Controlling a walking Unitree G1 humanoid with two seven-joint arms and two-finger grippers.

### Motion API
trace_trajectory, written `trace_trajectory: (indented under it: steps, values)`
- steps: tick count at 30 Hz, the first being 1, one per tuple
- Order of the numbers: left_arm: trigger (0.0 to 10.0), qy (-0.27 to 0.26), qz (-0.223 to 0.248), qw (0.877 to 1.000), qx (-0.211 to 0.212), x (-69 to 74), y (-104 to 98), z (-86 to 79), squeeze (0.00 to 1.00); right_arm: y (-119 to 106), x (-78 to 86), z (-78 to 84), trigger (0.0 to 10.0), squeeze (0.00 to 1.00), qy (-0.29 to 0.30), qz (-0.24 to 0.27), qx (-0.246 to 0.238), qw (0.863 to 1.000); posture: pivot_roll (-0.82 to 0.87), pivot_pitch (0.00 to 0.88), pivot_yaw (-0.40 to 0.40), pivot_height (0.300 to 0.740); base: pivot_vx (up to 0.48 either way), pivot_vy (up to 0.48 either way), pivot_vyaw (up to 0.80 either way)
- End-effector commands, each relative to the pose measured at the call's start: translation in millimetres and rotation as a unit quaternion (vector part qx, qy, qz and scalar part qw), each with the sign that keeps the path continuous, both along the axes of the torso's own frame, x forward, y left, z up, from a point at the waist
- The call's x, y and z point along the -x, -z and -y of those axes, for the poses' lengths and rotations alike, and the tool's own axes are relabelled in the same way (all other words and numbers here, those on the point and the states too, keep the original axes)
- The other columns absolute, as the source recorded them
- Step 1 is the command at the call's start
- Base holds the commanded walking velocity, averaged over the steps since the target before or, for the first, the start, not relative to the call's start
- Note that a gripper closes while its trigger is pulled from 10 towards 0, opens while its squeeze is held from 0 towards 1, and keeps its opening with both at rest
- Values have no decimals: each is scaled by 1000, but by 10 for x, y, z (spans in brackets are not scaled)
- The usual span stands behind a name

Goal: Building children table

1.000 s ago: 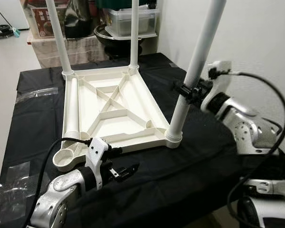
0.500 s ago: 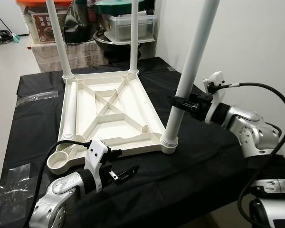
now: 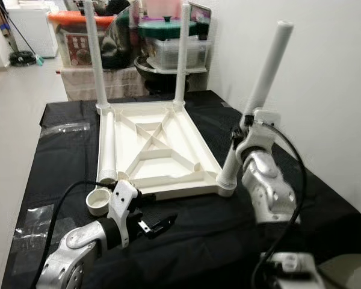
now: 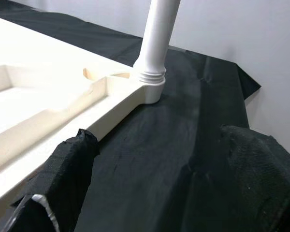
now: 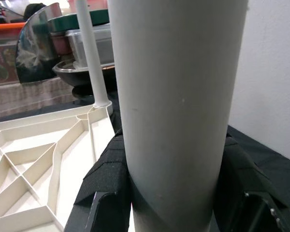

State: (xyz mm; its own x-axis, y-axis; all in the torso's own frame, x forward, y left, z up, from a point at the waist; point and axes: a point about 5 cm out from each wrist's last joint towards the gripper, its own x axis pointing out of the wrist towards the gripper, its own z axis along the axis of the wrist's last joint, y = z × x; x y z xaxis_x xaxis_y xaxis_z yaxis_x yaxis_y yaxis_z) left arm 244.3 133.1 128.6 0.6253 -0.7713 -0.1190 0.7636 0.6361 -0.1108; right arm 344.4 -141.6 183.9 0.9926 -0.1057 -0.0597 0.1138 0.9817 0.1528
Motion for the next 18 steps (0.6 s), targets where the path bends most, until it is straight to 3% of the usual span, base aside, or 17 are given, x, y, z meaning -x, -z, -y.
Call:
trace_trajectory:
  steps: [1,2,3,4,5,7,9,10,11,12,13,15,16,17,18]
  values:
    - [10000,8,-3,1000,-1,14,-9,3,0,503,105,-49,10000,0,-21,-121,-32,992,81,0,-69,740,0,0,0]
    - [10000,8,-3,1000,-1,14,-9,3,0,503,105,-49,10000,0,-21,-121,-32,992,81,0,-69,740,0,0,0]
    - [10000,7,-3,1000,-2,15,-6,-6,0,372,45,12,10000,1000,-40,-95,-49,994,77,0,-69,740,0,0,0]
    - [10000,7,-4,1000,-1,18,-4,-5,0,168,-70,154,10000,1000,-75,-57,-44,995,74,0,-68,740,0,0,0]
    - [10000,7,-5,1000,0,21,-2,-1,0,-9,-151,276,10000,0,-114,-26,-41,992,71,0,-65,740,0,0,0]
    - [10000,7,-5,1000,0,21,-2,-1,0,-9,-151,276,10000,0,-114,-26,-41,992,71,0,-65,740,0,0,0]
    - [10000,7,-5,1000,1,23,4,9,0,-253,-205,429,10000,0,-182,13,-27,983,69,0,-62,740,0,0,0]
    - [10000,7,-5,1000,1,23,4,9,0,-253,-205,429,10000,0,-182,13,-27,983,69,0,-62,740,0,0,0]
    - [10000,7,-4,1000,1,20,7,13,0,-330,-189,463,10000,0,-244,16,-22,969,65,0,-59,740,0,0,0]
    - [10000,7,-4,1000,1,20,7,13,0,-330,-189,463,10000,0,-244,16,-22,969,65,0,-59,740,0,0,0]
    - [10000,8,-4,1000,0,18,8,16,0,-377,-163,479,10000,0,-282,16,-20,959,65,0,-59,740,0,0,0]
    - [10000,8,0,1000,-1,1,0,26,0,-374,-118,489,10000,0,-350,9,25,936,68,0,-59,740,0,0,0]
    - [10000,8,1,1000,-1,-4,-8,28,0,-357,-98,474,10000,0,-371,7,38,928,73,0,-59,740,0,0,0]
    - [10000,8,2,1000,-1,-7,-12,28,0,-334,-89,460,9216,0,-385,3,48,922,73,0,-59,740,0,0,0]
    - [10000,8,2,1000,-1,-7,-12,28,0,-334,-89,460,9216,0,-385,3,48,922,73,0,-59,740,0,0,0]
